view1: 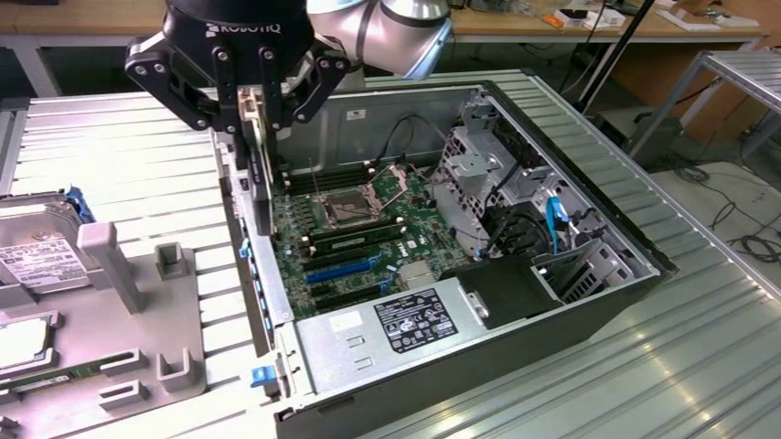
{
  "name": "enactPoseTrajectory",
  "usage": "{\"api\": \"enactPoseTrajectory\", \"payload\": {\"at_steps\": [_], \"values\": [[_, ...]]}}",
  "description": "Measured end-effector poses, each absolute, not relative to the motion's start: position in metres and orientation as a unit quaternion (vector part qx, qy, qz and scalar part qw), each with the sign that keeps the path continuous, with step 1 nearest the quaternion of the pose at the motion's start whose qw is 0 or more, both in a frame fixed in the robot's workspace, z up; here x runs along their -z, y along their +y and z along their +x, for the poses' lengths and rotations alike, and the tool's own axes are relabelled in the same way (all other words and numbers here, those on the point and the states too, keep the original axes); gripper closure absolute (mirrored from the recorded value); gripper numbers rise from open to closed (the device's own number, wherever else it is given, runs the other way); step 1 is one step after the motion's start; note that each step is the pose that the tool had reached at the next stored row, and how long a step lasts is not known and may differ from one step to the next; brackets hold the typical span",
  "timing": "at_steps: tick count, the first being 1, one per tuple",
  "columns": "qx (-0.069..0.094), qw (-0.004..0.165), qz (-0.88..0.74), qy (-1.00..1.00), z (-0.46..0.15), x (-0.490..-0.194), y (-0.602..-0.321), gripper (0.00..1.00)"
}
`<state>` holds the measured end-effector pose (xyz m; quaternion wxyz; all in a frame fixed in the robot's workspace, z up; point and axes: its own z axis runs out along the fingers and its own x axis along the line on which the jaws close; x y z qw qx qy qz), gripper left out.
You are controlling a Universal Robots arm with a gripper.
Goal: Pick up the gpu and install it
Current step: 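Pick up the gpu and move the gpu toward the slot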
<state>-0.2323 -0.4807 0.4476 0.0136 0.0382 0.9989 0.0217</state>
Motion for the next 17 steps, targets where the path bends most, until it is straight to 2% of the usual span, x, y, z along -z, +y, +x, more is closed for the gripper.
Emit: {"api": "enactPoseTrajectory", "payload": {"at_steps": [17], "values": [[-0.022,0.014,0.038,0.999,-0.212,-0.448,-0.481,0.73]]}}
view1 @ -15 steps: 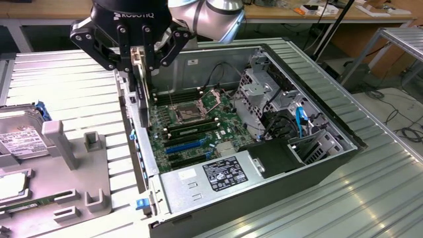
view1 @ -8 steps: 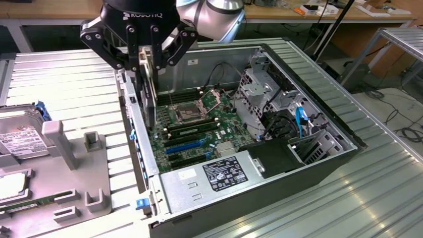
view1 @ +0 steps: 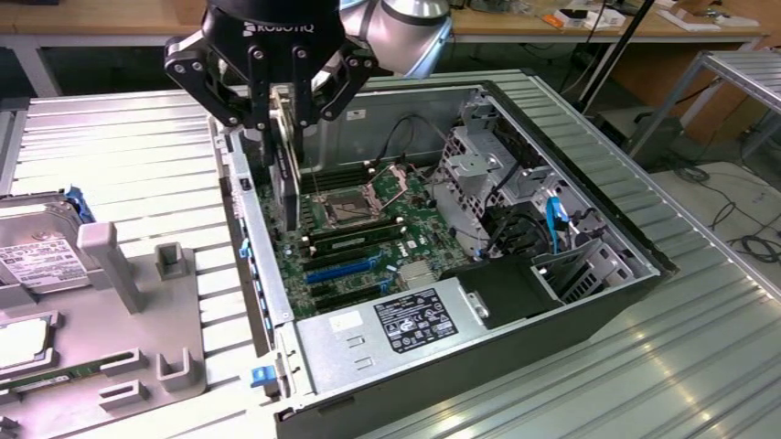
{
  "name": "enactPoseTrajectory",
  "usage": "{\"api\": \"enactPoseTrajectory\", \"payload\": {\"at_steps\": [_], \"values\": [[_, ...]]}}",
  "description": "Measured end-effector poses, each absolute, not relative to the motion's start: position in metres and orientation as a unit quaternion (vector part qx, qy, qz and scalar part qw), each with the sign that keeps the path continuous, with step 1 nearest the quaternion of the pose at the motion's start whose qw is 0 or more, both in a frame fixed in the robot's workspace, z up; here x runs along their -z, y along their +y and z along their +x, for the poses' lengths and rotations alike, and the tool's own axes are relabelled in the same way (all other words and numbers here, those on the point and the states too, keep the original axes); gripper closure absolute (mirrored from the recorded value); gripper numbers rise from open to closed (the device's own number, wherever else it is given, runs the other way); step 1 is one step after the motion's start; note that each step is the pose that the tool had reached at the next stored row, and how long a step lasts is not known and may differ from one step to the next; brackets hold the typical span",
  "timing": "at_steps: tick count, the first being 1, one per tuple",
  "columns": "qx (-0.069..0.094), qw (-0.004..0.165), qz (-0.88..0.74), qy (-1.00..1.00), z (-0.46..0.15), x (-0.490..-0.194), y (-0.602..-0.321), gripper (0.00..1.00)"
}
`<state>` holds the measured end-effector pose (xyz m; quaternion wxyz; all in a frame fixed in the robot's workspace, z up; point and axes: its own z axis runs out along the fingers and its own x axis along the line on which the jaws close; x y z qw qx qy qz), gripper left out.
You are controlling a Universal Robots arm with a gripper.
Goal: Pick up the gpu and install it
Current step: 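Pick up the gpu and move the gpu toward the slot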
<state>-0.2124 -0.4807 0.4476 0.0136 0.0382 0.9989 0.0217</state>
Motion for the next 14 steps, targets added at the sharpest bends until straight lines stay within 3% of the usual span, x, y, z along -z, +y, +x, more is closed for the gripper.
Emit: {"api": "enactPoseTrajectory", "payload": {"at_steps": [14], "values": [[-0.022,0.014,0.038,0.999,-0.194,-0.448,-0.481,0.73]]}}
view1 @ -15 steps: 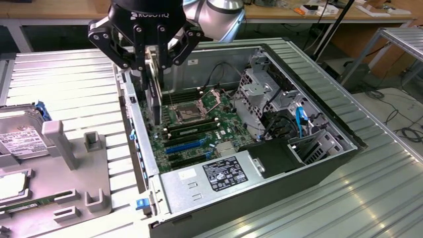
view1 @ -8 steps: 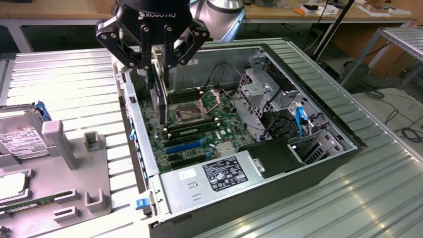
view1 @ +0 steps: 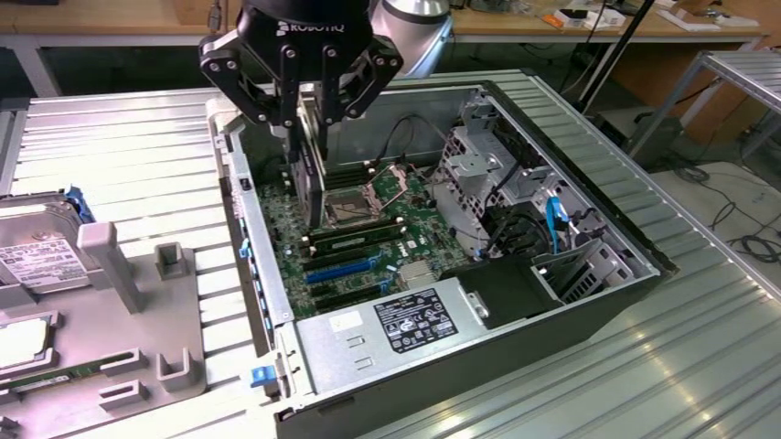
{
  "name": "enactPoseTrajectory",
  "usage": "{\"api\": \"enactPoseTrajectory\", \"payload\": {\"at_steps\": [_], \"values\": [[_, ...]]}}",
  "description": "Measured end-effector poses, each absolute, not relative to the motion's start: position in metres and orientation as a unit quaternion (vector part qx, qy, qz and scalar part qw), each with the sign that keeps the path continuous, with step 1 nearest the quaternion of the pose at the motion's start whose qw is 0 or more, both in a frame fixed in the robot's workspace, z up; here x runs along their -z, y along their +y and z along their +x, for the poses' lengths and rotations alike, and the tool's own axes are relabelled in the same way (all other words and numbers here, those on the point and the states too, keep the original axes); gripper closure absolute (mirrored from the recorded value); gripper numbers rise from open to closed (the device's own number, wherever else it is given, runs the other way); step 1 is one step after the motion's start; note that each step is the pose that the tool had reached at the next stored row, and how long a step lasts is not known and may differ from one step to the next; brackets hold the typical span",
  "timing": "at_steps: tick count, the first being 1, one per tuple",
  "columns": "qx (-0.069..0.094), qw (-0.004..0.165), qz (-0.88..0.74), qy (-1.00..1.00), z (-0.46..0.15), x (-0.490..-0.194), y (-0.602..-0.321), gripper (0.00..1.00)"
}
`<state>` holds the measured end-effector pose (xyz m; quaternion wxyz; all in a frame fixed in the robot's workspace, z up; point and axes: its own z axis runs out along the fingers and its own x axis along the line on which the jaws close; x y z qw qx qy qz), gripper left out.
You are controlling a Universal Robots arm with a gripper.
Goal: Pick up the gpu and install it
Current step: 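Pick up the gpu and move the gpu toward the slot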
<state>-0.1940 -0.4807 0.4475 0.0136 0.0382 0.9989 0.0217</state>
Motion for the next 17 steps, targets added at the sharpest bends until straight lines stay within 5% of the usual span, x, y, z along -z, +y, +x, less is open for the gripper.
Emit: {"api": "enactPoseTrajectory", "payload": {"at_steps": [17], "values": [[-0.022,0.014,0.038,0.999,-0.171,-0.448,-0.481,0.73]]}}
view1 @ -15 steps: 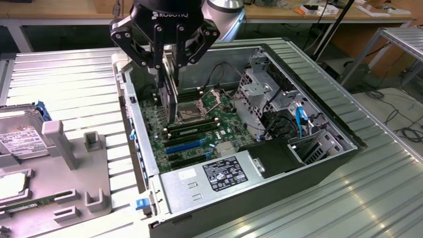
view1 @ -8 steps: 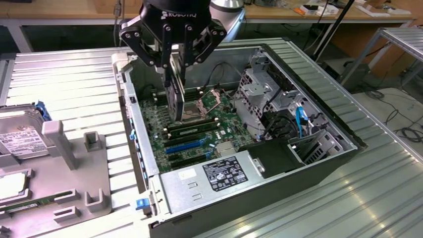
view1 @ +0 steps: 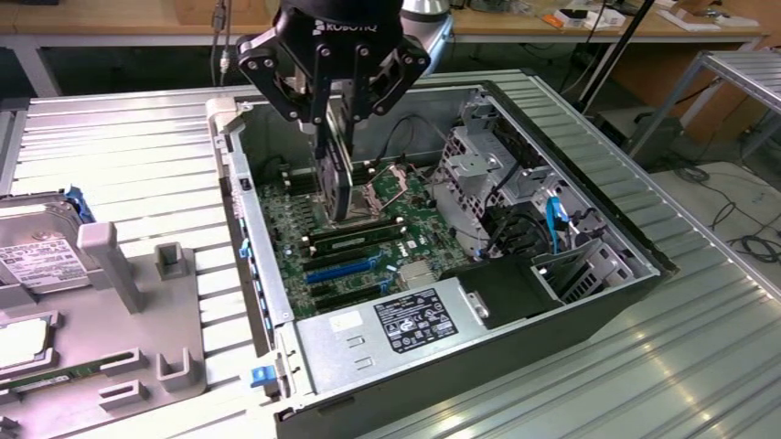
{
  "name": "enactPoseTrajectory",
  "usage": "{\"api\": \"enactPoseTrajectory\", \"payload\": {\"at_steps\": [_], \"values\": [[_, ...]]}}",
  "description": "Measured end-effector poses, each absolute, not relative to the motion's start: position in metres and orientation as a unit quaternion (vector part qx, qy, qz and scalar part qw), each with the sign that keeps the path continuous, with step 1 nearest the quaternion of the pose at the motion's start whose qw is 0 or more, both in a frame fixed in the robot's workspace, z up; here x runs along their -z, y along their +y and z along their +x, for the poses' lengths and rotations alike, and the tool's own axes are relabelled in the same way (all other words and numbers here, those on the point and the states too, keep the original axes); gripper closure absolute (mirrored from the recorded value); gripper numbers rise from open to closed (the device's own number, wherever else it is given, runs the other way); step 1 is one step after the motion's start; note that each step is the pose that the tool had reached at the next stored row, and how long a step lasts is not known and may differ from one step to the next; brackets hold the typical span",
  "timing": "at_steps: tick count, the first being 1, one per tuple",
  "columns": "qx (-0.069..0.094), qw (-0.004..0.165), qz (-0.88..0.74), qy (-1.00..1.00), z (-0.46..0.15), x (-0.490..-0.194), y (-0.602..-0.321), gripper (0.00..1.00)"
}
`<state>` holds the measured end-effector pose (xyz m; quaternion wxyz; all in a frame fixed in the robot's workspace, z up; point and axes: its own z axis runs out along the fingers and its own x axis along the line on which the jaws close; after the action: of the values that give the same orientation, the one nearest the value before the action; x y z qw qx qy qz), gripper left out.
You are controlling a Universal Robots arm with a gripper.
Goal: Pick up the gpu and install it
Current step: 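Pick up the gpu and move the gpu toward the slot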
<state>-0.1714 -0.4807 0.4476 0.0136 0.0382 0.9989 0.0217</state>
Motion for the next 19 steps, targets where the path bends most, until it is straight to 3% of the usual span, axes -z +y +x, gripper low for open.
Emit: {"api": "enactPoseTrajectory", "payload": {"at_steps": [19], "values": [[-0.022,0.014,0.038,0.999,-0.143,-0.448,-0.481,0.73]]}}
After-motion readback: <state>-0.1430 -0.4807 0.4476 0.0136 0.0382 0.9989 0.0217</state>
